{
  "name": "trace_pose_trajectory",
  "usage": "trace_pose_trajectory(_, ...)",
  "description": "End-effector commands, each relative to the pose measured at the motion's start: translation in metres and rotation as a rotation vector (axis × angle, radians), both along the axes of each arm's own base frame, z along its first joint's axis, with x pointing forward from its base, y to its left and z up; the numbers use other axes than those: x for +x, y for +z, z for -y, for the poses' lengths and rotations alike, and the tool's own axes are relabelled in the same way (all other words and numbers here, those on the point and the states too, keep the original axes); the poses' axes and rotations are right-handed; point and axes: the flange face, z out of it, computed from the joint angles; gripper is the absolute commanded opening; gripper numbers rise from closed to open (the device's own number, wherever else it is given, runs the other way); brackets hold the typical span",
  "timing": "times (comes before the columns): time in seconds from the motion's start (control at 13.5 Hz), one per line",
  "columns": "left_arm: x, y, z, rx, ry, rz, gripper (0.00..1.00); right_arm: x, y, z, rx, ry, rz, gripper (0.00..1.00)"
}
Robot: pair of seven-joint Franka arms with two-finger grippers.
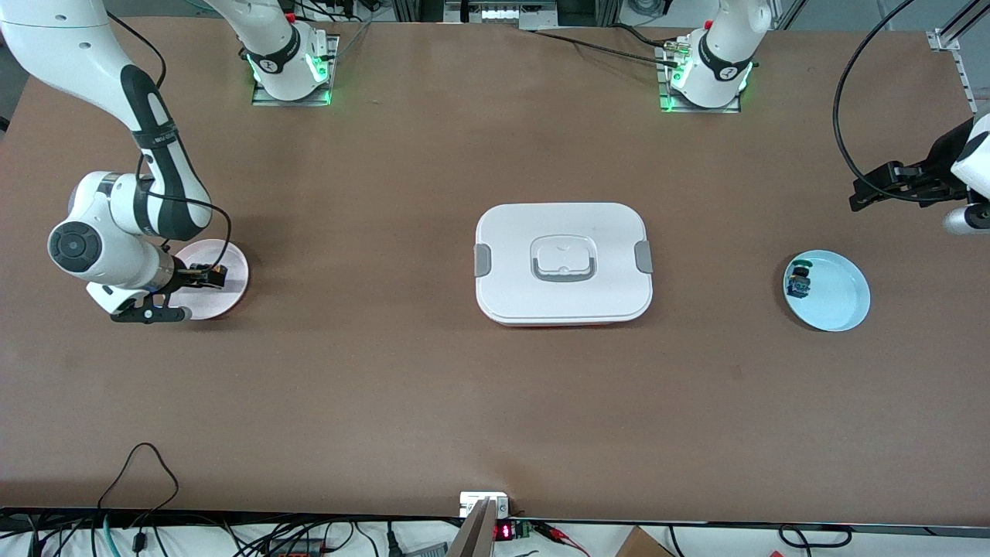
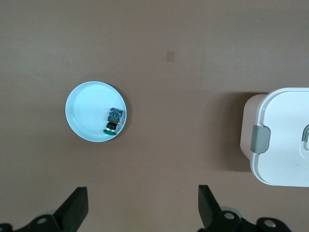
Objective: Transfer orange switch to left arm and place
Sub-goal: 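Lower the right gripper over the orange switch on the white plate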
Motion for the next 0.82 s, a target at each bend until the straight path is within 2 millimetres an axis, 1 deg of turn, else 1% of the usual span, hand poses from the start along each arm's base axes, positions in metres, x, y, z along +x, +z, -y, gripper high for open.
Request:
trace_pose_trajectory(0.0, 0.003, 0.005, 0.0, 0.033, -0.012, 0.002, 1.0, -0.015, -0.014, 0.0, 0.003, 0.026, 0.024, 1.0)
trace_pose_trajectory(0.45, 0.003, 0.005, 0.001, 0.033, -0.013, 0.002, 1.0, -0.028, -0.024, 0.001, 0.008, 0.021, 0.007, 1.0)
trace_pose_trajectory(0.74, 0.003, 0.005, 0.001, 0.033, -0.013, 0.0, 1.0, -0.029, -0.022, 0.006, 0.008, 0.012, 0.007, 1.0)
